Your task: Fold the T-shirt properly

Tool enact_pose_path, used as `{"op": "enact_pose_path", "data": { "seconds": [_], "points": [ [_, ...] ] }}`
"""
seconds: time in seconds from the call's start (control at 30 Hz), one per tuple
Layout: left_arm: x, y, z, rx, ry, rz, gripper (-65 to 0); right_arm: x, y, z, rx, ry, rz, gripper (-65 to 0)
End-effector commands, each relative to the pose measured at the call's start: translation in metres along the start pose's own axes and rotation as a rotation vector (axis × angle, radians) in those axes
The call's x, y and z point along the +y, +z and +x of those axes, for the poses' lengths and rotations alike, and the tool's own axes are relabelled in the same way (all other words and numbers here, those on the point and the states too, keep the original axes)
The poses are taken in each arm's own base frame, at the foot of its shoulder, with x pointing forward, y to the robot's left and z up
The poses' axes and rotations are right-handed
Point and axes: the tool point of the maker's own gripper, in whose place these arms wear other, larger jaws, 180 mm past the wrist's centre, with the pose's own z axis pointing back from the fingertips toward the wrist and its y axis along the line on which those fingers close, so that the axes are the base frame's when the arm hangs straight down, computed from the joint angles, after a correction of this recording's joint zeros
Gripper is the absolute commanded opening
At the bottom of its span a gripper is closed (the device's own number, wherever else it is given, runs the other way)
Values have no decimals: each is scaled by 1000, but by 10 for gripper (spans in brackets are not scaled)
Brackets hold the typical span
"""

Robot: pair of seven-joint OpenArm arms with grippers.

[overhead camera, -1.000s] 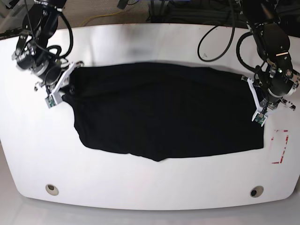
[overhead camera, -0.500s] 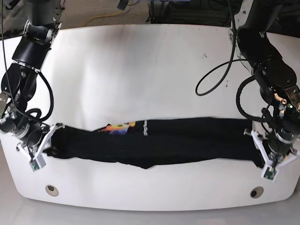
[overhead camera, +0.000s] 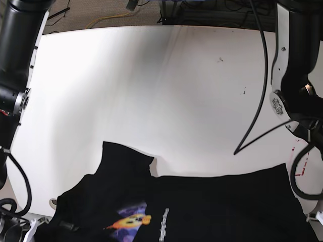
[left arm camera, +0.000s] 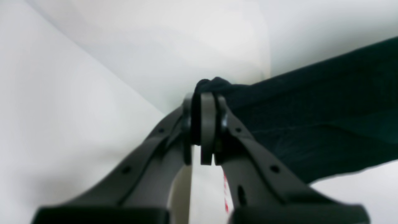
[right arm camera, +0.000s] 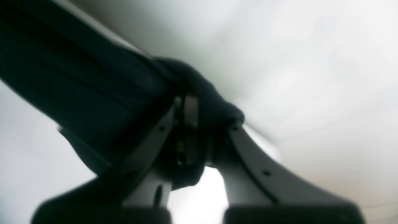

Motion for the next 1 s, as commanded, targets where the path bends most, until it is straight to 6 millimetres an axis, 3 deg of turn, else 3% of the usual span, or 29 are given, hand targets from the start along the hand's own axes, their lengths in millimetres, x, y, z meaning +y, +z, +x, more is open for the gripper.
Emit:
{"op": "enact_pose_path", "data": {
  "seconds": [0.0,0.07,0.17,0.23,0.37,0.53,0.57,0.67,0.73,0.97],
  "points": [
    [35,6,27,-46,19,62,-644,-23,21,26,-41,13,-66,-650],
    [41,9,36,-63,19,73,-644,-24,24,28,-41,9,-61,-650],
    [31,9,46,-76,-34,64,-644,-26,31,19,-43,-20,-38,-650],
    [25,13,46,-73,-62,68,-644,-18,25,-3,-18,-46,2,-650],
    [1,14,19,-13,-96,41,-644,2,21,-57,12,-140,72,-650],
    [-51,14,-35,80,-134,-53,-644,41,22,-128,98,-171,117,-650],
    [-63,14,-53,120,-143,-81,-644,50,25,-148,126,-191,120,-650],
    [-89,16,-98,222,-157,-150,-644,78,27,-186,167,-254,152,-650],
    [-113,23,-138,313,-175,-216,-644,98,34,-214,205,-293,166,-650],
    [-164,60,-229,528,-214,-367,-646,164,51,-275,297,-399,234,-650]
  ]
}}
